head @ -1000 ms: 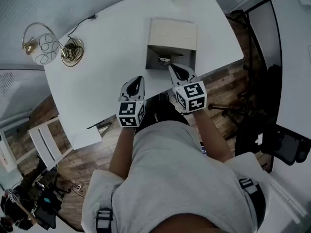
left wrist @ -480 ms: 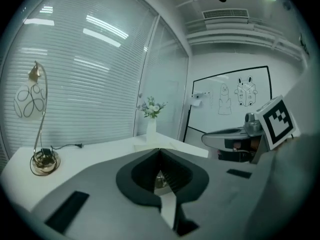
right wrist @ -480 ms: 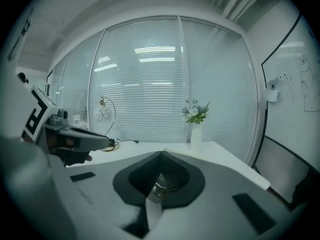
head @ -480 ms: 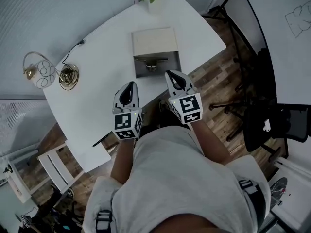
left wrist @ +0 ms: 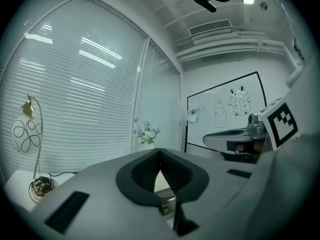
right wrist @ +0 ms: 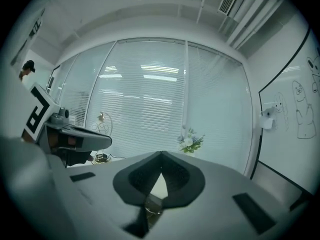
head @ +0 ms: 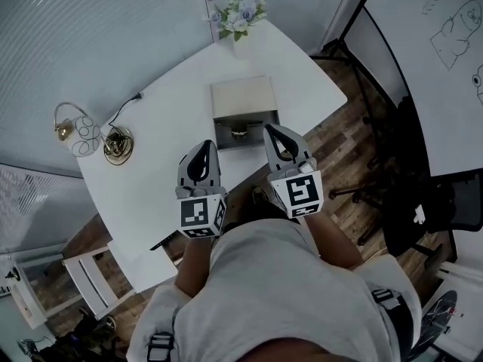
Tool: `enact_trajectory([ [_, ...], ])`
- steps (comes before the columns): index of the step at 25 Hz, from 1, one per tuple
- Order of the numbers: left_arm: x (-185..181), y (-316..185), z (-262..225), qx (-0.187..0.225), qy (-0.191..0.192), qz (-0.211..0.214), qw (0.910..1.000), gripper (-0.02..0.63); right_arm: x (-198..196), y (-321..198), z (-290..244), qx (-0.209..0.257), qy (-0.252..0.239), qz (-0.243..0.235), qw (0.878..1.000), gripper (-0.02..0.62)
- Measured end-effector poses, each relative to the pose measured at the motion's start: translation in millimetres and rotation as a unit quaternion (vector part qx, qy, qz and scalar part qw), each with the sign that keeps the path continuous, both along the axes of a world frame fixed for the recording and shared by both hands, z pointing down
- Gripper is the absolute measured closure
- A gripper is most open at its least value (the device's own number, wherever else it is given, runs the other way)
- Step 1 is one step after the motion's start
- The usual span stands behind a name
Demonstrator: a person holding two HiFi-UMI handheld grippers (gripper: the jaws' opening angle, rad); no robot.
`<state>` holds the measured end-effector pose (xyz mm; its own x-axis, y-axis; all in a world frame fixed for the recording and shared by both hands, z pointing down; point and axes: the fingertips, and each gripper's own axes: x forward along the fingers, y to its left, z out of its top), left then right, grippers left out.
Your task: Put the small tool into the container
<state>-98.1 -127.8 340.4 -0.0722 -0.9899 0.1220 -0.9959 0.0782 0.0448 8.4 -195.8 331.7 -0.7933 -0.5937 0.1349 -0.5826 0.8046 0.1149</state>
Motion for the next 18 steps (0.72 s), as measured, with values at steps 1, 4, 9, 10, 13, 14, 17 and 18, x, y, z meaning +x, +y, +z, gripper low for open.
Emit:
enact_trajectory([
  [1,0,0,-3,0.004,-0.001,0.000,1.0000,0.583,0,0,-3,0.004,-0.001,0.000,1.000,0.569],
  [4,-3,0,-6,0.012,-0.003,-0.008,0.9999,0.583,1,-1,-9,0.010,-0.008,0.003,1.000,0.569],
  [9,-9,0,-8,0.016,-0.001,-0.016,0.9998,0.583,1,-5,-17,0.023,-0.012,0.010,1.000,0.569],
  [10,-9,0,-9,0.016,-0.002,-0.015,0.9998,0.583,3,-6,-17,0.025,-0.011,0.014,1.000,0.571],
  [13,-7,-4,-10,0.018,-0.004,-0.011,0.9998,0.583,8,-10,-19,0.030,-0.014,0.025,0.999,0.569],
  [14,-7,-5,-10,0.018,-0.004,-0.010,0.9998,0.583,8,-10,-19,0.031,-0.014,0.025,0.999,0.569],
  [17,-5,-6,-7,0.015,-0.003,-0.005,0.9999,0.583,7,-9,-19,0.031,-0.015,0.027,0.999,0.571],
  [18,-4,-7,-6,0.014,-0.004,-0.003,0.9999,0.583,7,-8,-18,0.030,-0.015,0.027,0.999,0.569],
])
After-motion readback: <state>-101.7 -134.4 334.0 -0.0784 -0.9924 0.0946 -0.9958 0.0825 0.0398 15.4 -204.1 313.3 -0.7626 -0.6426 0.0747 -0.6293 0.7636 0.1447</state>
